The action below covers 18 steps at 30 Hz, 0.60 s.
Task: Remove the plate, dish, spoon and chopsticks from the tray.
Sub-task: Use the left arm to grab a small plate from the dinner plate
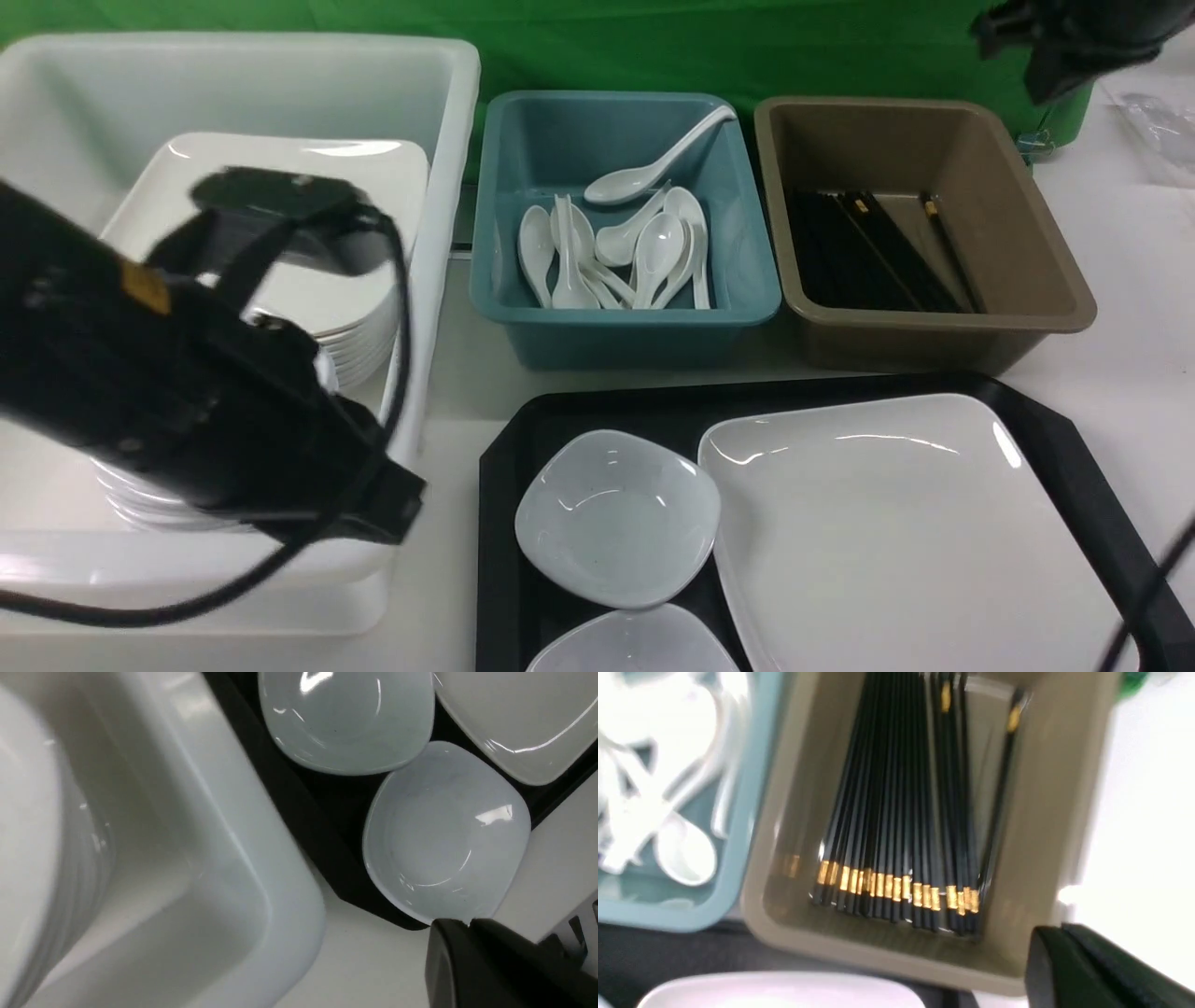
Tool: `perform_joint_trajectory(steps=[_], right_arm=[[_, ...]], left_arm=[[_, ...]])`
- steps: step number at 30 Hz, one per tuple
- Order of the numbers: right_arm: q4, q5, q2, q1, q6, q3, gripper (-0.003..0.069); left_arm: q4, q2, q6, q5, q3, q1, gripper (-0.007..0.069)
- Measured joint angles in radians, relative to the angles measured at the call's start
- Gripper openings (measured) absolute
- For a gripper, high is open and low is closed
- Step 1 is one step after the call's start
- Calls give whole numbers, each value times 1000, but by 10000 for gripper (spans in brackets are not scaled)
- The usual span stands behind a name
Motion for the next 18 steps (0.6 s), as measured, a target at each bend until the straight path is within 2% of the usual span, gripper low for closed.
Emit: perform_joint_trajectory(steps=[5, 6, 7, 10, 13, 16, 18], right_arm=[[52, 0, -210, 0, -20, 173, 16], [94, 0, -299, 0, -40, 274, 16], [100, 0, -309, 0, -42, 286, 16], [221, -3, -484, 0, -86, 504, 16], [266, -11, -575, 0, -100, 616, 16], [294, -39, -695, 0, -111, 753, 16], [298, -56, -776, 0, -112, 826, 16]], left_arm=[[68, 137, -52, -17, -15, -139, 8], [87, 196, -72, -34, -25, -181, 8], [89, 202, -72, -36, -26, -181, 8], [98, 308, -87, -73, -49, -220, 14], [108, 357, -85, -106, -58, -230, 31], [126, 418, -83, -160, -60, -233, 91], [151, 455, -83, -187, -66, -233, 169]])
